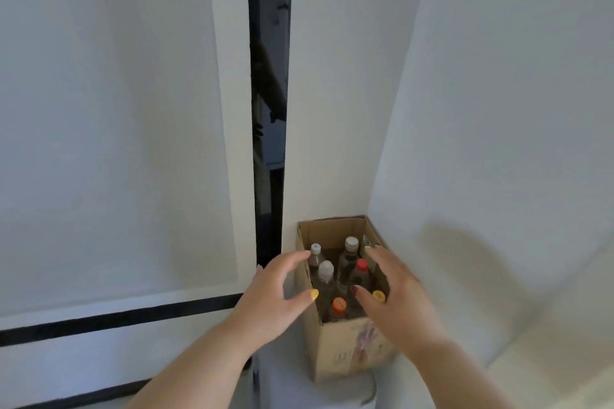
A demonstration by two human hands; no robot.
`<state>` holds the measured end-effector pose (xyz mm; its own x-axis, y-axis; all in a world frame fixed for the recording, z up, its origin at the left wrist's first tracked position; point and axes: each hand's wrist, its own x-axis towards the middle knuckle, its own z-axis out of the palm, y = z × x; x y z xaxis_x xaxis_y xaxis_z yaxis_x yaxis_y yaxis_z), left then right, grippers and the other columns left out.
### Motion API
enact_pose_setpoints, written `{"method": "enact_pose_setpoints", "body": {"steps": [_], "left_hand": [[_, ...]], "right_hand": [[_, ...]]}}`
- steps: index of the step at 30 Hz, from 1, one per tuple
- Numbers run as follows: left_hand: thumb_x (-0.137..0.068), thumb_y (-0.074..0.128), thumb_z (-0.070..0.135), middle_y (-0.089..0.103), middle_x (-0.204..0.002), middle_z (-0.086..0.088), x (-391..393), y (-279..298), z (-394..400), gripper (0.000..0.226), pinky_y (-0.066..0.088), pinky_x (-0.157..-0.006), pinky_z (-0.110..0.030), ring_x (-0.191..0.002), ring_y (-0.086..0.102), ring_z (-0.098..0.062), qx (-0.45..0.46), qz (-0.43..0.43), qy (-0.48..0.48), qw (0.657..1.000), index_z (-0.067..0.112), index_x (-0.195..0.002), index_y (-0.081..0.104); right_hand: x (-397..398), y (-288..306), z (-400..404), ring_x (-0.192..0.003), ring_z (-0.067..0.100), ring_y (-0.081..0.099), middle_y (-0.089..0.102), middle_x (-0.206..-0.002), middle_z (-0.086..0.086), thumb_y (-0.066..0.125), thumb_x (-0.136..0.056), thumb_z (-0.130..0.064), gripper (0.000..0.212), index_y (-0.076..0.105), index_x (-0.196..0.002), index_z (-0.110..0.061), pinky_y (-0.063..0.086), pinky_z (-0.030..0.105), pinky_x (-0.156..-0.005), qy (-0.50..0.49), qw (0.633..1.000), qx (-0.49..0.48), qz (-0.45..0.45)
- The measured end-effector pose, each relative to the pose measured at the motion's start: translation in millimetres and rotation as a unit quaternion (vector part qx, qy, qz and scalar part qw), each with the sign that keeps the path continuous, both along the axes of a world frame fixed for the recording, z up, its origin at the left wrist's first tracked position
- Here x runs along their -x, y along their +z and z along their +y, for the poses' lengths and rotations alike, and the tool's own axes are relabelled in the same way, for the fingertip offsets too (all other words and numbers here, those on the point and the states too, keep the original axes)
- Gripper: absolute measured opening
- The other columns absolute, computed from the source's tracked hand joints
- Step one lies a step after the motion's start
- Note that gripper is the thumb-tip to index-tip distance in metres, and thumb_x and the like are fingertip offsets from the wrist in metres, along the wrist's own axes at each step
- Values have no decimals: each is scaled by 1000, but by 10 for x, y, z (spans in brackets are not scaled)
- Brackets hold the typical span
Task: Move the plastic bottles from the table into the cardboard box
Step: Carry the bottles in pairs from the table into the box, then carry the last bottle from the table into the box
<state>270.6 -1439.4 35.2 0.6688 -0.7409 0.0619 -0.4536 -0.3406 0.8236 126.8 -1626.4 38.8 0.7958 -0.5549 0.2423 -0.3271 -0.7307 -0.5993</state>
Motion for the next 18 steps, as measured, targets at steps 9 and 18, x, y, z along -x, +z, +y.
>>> {"method": "enact_pose_setpoints", "body": {"steps": [9, 18], "left_hand": [[-91, 65, 41, 37, -148, 30, 1338, 824, 1524, 61, 28, -110, -26, -136, 32, 9, 76, -109, 75, 988, 50, -143, 34], [-89, 63, 47, 37, -146, 34, 2912, 1448, 3193, 63, 22, -98, -6, -136, 30, 16, 129, -148, 110, 974, 53, -143, 32]], "right_hand": [[1145, 795, 1371, -136, 3, 41, 43, -151, -17, 63, -77, -55, 70, 46, -143, -38, 28, -6, -86, 92, 986, -5, -140], [2581, 1488, 3104, -139, -3, 33, 38, -153, -21, 60, -77, -65, 75, 37, -145, -45, 36, 33, -113, 163, 968, -14, -188]]}}
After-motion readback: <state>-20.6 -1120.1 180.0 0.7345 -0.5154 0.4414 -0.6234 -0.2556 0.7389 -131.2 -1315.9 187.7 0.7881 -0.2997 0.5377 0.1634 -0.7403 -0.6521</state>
